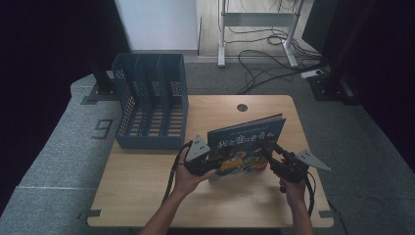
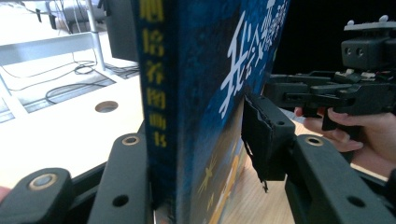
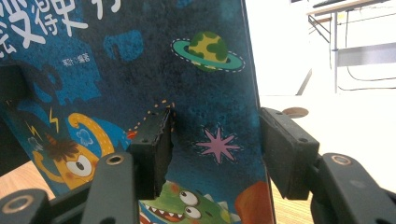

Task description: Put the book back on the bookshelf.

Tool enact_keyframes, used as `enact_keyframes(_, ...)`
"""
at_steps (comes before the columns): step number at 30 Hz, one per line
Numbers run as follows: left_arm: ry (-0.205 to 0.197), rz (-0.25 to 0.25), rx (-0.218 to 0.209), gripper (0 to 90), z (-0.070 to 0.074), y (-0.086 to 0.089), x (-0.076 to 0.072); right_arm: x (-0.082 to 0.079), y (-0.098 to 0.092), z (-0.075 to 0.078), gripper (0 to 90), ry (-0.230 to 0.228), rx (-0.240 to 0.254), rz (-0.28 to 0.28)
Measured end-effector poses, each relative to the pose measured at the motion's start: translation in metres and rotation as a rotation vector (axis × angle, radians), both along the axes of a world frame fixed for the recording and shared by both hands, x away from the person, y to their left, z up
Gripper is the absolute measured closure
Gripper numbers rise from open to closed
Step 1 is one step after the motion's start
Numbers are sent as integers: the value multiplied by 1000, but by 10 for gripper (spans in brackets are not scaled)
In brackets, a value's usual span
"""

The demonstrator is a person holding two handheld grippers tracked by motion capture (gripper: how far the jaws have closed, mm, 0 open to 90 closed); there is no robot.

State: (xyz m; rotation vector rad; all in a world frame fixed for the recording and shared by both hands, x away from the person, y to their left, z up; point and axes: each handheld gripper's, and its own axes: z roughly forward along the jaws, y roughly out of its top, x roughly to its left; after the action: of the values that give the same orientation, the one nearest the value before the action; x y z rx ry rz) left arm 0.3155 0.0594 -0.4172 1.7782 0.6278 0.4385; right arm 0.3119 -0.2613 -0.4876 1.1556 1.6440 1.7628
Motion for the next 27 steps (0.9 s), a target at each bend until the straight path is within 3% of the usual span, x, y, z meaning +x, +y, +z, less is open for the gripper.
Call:
enact_keyframes(20, -37, -15, -18, 599, 3, 8, -8, 1, 6, 0, 442, -4, 2, 37)
enact_keyframes(27, -18, -45, -24, 603, 2, 10, -7, 1, 11, -1, 443, -17, -8, 47)
